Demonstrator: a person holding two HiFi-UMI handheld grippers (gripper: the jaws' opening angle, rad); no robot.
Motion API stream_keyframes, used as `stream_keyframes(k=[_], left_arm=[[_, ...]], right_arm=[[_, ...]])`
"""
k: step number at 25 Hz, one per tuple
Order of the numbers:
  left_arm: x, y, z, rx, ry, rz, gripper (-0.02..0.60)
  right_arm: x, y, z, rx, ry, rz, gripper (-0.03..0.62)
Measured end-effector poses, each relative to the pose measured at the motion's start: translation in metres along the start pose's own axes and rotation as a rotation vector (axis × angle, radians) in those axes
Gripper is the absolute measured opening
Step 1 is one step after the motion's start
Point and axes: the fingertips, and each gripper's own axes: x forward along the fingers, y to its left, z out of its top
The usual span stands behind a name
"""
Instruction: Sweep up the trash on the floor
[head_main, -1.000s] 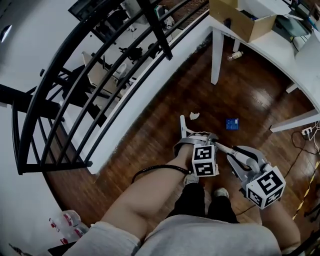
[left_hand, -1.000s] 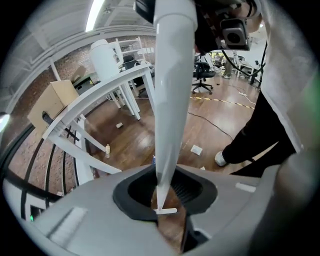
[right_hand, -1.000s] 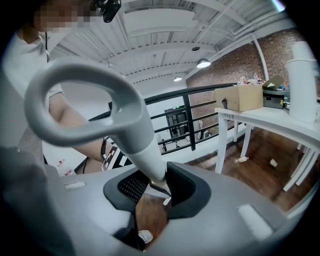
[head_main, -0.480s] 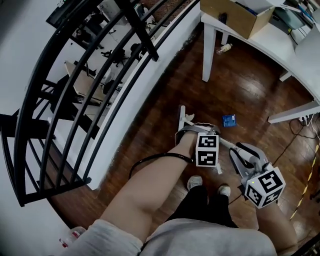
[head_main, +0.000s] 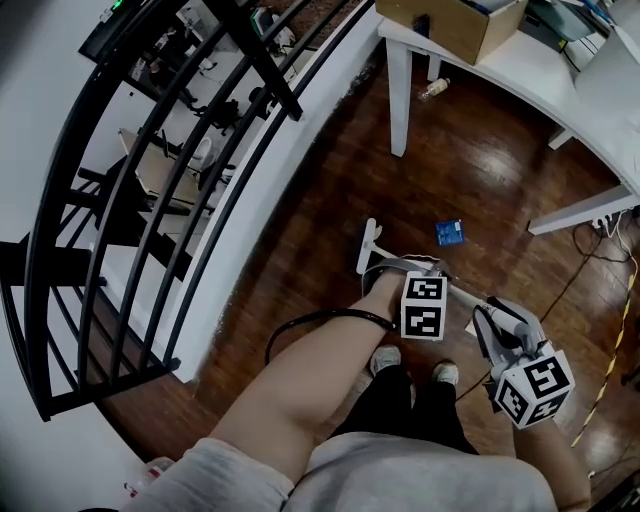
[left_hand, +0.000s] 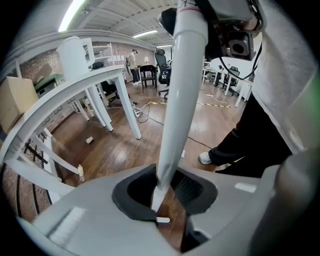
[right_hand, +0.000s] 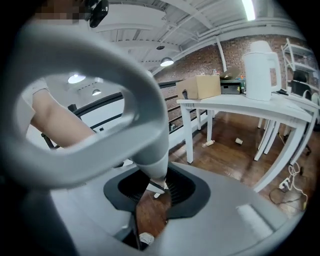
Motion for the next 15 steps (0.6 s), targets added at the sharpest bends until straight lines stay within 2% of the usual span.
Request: stream_keyframes(k=[6, 13, 15], left_arm=[[0.014, -0.029, 0.046, -0.029, -0.037, 0.013, 0.086], [0.041, -0.064, 0.112, -0.162, -0.108, 0.076, 0.087], [0.051, -0.075, 0.130, -0.179, -0.122, 0.079, 0.087]], right_arm=[[-0.047, -0.012, -0.019, -0.021, 0.014, 0.002, 0.104], [-0.112, -0.035, -0.049, -0.059, 0.050, 0.018, 0.104], [-0.130, -0.044, -0.059, -0.061, 0.056, 0.023, 0.104]])
